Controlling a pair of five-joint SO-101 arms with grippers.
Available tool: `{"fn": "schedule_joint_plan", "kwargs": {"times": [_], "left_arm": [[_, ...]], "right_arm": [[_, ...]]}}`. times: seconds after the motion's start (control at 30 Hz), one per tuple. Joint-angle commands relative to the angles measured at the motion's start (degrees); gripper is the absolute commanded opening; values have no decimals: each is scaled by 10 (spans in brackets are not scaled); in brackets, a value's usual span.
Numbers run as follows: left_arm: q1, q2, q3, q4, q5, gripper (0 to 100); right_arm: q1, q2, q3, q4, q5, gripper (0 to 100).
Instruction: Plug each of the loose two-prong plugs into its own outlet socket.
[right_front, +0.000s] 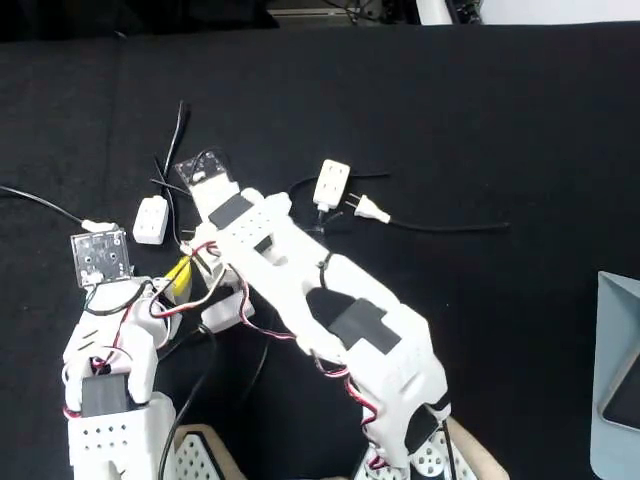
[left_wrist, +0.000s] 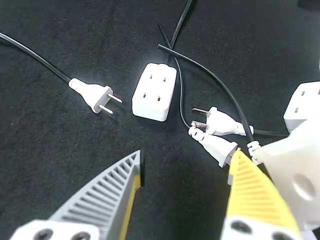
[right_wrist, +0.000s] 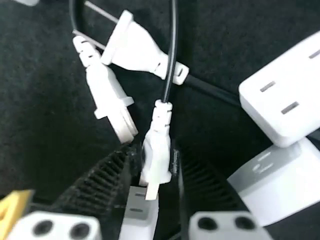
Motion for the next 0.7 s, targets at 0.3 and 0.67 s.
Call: {"fn": "schedule_joint_plan", "kwargs": {"times": [0.3, 0.67], "left_arm": [[-2, -5, -6, -13, 5, 279], [-2, -5, -6, -13, 5, 279]], "right_arm": [[-7, -5, -18, 4, -21, 106], [-9, -5, -48, 36, -33, 103]]}}
